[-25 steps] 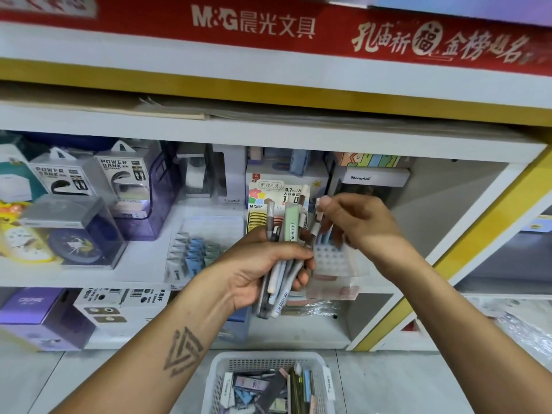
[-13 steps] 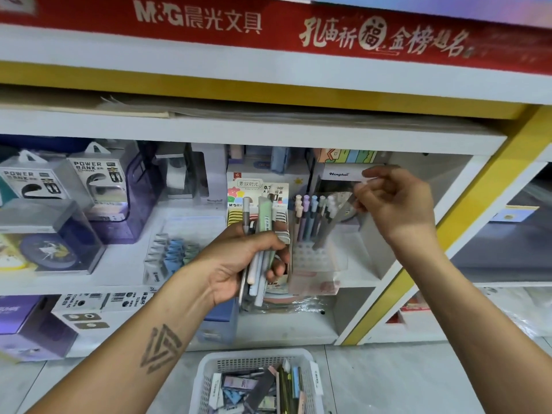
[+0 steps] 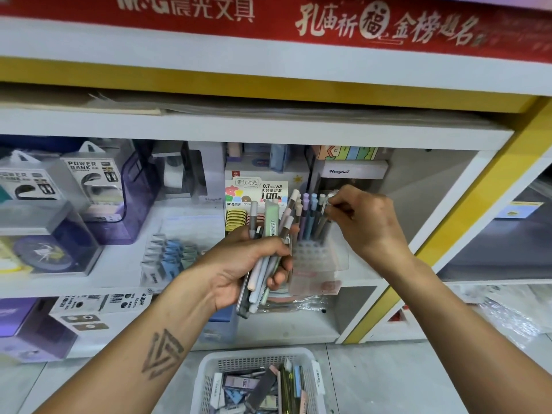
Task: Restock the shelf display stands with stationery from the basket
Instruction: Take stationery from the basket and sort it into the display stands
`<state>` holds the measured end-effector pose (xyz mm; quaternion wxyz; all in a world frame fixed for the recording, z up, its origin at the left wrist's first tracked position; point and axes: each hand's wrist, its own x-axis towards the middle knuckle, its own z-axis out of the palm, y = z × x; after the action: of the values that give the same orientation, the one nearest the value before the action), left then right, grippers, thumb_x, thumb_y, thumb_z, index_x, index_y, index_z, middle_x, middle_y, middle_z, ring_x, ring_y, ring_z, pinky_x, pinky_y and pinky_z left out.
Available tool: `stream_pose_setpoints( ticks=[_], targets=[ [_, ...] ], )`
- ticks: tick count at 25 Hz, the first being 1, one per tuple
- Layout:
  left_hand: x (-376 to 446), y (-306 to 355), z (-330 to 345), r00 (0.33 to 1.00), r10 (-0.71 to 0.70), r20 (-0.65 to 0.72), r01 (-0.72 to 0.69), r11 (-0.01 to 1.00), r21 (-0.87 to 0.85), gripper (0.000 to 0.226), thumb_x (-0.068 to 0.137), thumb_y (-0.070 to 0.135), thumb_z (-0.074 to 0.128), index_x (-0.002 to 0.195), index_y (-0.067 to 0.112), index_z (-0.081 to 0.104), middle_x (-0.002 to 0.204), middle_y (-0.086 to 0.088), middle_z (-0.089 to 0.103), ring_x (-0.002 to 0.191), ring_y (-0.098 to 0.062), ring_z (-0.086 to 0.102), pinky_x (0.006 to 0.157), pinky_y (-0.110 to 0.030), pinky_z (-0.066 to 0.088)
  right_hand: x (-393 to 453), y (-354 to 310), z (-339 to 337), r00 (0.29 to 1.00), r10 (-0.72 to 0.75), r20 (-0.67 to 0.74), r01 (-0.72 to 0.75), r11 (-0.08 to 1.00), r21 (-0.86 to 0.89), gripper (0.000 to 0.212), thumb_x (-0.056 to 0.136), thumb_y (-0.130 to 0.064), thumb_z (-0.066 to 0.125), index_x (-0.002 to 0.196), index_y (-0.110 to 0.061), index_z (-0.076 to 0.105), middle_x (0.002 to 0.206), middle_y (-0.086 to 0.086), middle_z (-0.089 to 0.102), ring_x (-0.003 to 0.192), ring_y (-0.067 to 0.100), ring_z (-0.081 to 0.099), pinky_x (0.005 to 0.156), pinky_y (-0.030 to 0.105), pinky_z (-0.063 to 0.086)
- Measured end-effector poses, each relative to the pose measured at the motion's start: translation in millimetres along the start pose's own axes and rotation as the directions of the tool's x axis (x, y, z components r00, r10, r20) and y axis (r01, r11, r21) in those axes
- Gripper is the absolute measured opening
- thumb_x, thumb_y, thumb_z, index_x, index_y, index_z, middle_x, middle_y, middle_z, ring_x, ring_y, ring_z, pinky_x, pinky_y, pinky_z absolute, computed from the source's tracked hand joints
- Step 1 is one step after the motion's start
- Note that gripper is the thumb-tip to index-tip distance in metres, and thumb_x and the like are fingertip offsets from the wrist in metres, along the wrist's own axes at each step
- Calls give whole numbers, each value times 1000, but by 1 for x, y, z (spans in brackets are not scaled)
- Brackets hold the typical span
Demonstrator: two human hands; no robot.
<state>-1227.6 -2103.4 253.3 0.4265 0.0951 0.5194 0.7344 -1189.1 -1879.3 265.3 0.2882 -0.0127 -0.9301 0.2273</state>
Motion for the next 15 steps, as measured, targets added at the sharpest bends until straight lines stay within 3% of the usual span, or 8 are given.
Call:
stream_pose_setpoints(
  ticks=[4,7,8,9,10,11,13,15],
  targets=[
    [-3,0,-2,998,-4,64,4,1000,9,38,83,-1,64,120,5,68,71,-18,60,48,-21,55,44,-24,45,4,-3,4,997,-10,80,19,993,-119,12,93,-6,63,85,-3,71,87,10,67,78,32,64,67,43,54],
    [-6,1,-1,988,4,153,-7,1000,23,41,82,1,62,122,10,68,72,-16,59,49,-19,54,45,-23,43,5,-7,8,992,39,120,-6,965,-261,20,100,-16,56,106,-7,73,104,9,58,86,31,60,73,38,53],
    [-7,1,0,986,0,165,-5,999,32,41,82,1,62,122,11,68,71,-16,59,49,-19,53,46,-22,43,5,-10,8,991,82,107,-63,984,-168,23,101,-19,55,112,-10,72,103,8,61,84,25,60,73,35,51],
    [-7,0,1,985,-9,170,2,999,40,40,81,1,63,120,11,69,71,-16,59,49,-19,53,46,-22,43,5,-14,7,980,170,106,-175,984,39,23,101,-23,56,115,-13,71,98,6,66,79,19,60,71,31,49],
    [-7,-1,3,986,-19,168,12,999,43,36,81,0,64,115,10,71,71,-16,59,49,-19,53,45,-22,43,5,-17,6,951,269,155,-306,898,316,21,100,-26,58,112,-16,72,90,5,71,70,15,60,65,28,47],
    [-7,-1,4,987,-33,160,26,999,46,29,80,0,65,107,9,73,71,-18,59,49,-20,53,45,-22,43,5,-22,4,914,329,238,-406,740,536,18,98,-26,62,106,-15,73,82,6,73,62,14,61,56,25,45],
    [-7,-3,6,988,-63,140,55,997,58,30,77,-1,67,108,1,68,71,-20,60,49,-22,53,43,-23,44,2,-29,2,882,323,343,-469,524,711,12,94,-15,67,97,-5,73,71,8,71,52,18,59,46,25,41],
    [-6,-5,5,989,-95,116,86,993,78,53,75,1,69,124,-11,53,73,-20,61,50,-23,54,43,-24,45,2,-28,-3,875,392,284,-447,431,784,7,93,-1,64,96,2,70,69,12,70,52,19,60,51,29,47]
  ],
)
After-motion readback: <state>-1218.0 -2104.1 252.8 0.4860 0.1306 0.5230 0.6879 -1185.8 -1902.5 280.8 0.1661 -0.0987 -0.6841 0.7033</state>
